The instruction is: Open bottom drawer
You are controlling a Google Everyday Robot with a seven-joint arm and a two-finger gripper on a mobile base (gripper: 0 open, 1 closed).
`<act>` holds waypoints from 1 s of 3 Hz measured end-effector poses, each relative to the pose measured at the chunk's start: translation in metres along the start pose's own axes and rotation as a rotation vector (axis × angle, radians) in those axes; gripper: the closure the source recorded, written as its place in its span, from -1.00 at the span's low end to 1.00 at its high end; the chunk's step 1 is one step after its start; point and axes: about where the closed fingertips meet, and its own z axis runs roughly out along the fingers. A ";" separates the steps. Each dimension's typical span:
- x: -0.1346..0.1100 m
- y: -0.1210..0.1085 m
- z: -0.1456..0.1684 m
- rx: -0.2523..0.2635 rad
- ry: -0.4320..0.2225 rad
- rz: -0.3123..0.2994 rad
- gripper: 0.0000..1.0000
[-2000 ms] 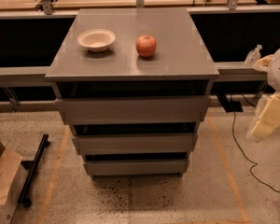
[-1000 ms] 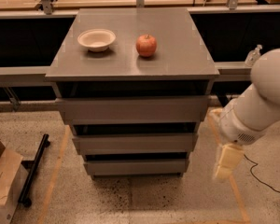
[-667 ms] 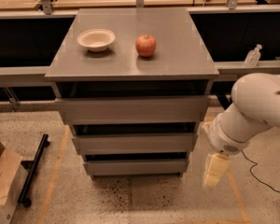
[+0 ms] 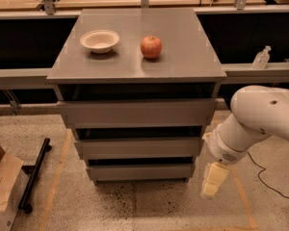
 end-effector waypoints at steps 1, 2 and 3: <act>-0.013 -0.003 0.059 -0.060 -0.066 0.012 -1.00; -0.013 -0.015 0.113 -0.076 -0.120 0.035 -1.00; -0.013 -0.035 0.162 -0.075 -0.183 0.079 -1.00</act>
Offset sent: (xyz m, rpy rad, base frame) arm 0.0503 0.0506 -0.1725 0.2143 0.0453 -0.0426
